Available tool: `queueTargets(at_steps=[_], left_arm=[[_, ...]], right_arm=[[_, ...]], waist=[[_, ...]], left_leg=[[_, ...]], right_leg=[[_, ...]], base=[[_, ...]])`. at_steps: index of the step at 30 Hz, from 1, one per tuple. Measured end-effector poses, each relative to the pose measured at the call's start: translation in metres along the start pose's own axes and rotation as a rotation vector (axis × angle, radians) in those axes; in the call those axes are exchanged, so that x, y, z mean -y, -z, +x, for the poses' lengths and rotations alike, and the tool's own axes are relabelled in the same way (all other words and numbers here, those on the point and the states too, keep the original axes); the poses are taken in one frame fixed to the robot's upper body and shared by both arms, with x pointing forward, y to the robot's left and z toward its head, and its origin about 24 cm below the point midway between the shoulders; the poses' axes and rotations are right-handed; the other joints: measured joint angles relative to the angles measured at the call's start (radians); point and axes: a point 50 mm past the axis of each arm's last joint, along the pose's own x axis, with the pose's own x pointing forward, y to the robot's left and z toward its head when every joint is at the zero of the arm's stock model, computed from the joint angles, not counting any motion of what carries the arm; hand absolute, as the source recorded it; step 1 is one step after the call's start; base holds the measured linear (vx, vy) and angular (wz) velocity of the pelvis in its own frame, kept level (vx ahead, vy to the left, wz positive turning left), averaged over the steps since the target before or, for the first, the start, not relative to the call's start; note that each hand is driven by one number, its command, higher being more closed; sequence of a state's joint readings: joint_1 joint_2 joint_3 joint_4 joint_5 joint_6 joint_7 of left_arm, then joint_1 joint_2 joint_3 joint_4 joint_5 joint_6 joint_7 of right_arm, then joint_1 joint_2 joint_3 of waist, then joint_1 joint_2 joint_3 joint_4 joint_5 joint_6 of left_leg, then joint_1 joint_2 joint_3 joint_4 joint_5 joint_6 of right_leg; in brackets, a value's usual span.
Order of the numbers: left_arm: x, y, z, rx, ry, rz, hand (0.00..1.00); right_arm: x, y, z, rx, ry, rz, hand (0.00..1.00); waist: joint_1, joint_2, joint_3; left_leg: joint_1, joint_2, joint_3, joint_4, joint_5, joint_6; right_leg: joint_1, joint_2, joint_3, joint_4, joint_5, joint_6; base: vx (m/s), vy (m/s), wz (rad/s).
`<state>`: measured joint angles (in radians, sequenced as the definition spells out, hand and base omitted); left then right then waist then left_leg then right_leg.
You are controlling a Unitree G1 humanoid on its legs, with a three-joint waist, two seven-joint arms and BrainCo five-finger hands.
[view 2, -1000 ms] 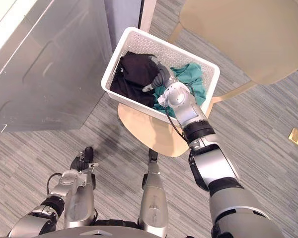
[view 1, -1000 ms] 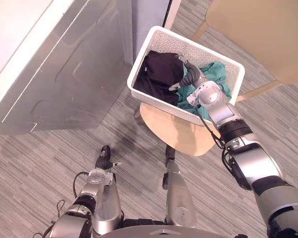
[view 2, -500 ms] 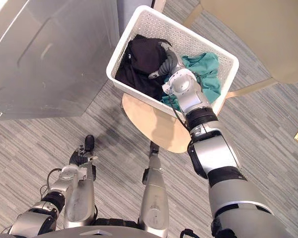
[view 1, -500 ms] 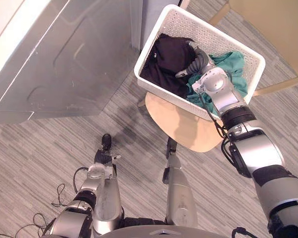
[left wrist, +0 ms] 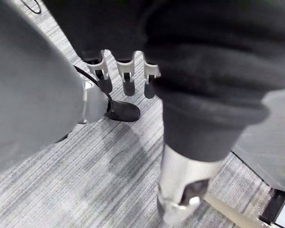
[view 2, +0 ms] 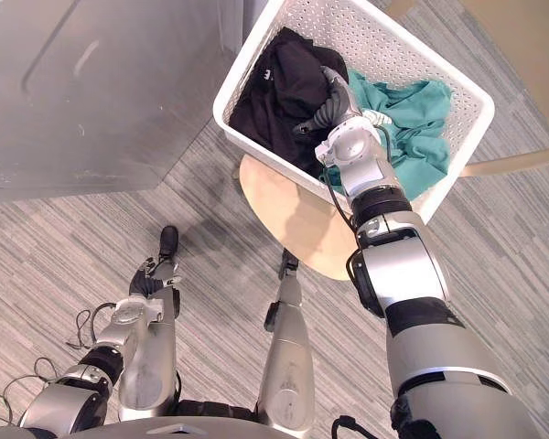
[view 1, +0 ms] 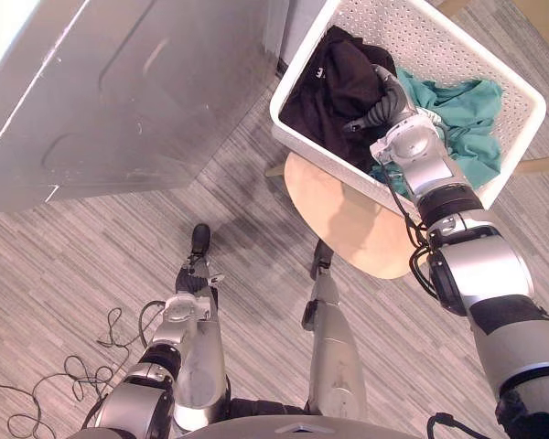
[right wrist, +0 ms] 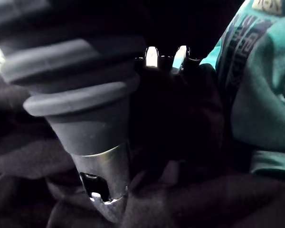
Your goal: Pick up the laundry basket with both hands and put the clothes into the washing machine.
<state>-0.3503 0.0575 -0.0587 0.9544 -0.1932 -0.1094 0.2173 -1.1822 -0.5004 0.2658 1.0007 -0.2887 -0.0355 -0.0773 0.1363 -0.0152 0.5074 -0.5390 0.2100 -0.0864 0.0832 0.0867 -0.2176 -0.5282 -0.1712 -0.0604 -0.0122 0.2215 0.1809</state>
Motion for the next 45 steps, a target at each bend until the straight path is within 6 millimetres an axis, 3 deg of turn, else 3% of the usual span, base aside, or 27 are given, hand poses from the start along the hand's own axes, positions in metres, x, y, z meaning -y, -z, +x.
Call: queueTargets(at_steps=[5,6,17,23,33,42,45], left_arm=[[0.010,-0.006,0.001,0.015,0.018,-0.023,0.00],[0.011,-0.009,0.001,0.025,0.013,-0.031,0.00],[0.020,-0.019,0.000,0.062,0.007,-0.061,0.00],[0.020,-0.018,0.000,0.059,0.006,-0.060,0.00],[0.015,-0.007,0.000,0.019,-0.009,-0.043,0.00],[0.013,-0.007,0.000,0.019,-0.011,-0.033,0.00],[0.012,-0.007,0.000,0.019,-0.012,-0.032,0.00]], right_arm=[[-0.011,0.001,-0.002,0.008,0.000,-0.078,0.00],[-0.013,-0.001,-0.002,0.019,-0.005,-0.118,1.00],[-0.028,-0.005,-0.006,0.075,-0.052,-0.298,1.00],[-0.030,0.002,-0.008,0.053,-0.058,-0.302,1.00],[-0.062,0.019,-0.020,0.005,-0.148,-0.279,1.00],[-0.062,0.019,-0.019,-0.006,-0.144,-0.263,1.00],[-0.063,0.018,-0.019,-0.026,-0.132,-0.186,1.00]], waist=[[0.003,0.003,0.002],[0.002,0.003,0.002],[0.010,0.005,0.000],[0.015,0.004,-0.004],[0.024,0.001,-0.071],[0.024,0.001,-0.071],[0.024,0.001,-0.072]], left_leg=[[-0.012,0.000,-0.006,-0.001,0.002,0.000],[-0.020,0.000,-0.006,-0.001,0.002,-0.001],[-0.035,0.000,-0.025,-0.016,0.026,-0.002],[-0.033,-0.003,-0.038,-0.034,0.047,0.001],[-0.012,-0.006,-0.044,-0.071,0.073,0.002],[-0.003,-0.007,-0.044,-0.091,0.088,0.001],[-0.001,-0.007,-0.044,-0.091,0.088,0.001]], right_leg=[[-0.007,-0.001,-0.008,-0.001,0.000,0.000],[-0.015,-0.001,-0.008,0.000,0.000,0.000],[-0.028,-0.002,-0.023,0.009,0.000,0.000],[-0.028,-0.004,-0.035,0.021,0.000,0.000],[-0.025,-0.009,-0.035,0.021,0.002,-0.003],[-0.022,-0.010,-0.036,0.018,0.004,-0.004],[-0.021,-0.010,-0.035,0.018,0.005,-0.004]], base=[[-0.01,0.017,0.04],[-0.03,0.035,0.00],[-0.02,0.017,0.03],[-0.05,0.028,0.07],[-0.03,0.018,0.01],[-0.04,0.021,0.01],[-0.04,0.026,0.00]])
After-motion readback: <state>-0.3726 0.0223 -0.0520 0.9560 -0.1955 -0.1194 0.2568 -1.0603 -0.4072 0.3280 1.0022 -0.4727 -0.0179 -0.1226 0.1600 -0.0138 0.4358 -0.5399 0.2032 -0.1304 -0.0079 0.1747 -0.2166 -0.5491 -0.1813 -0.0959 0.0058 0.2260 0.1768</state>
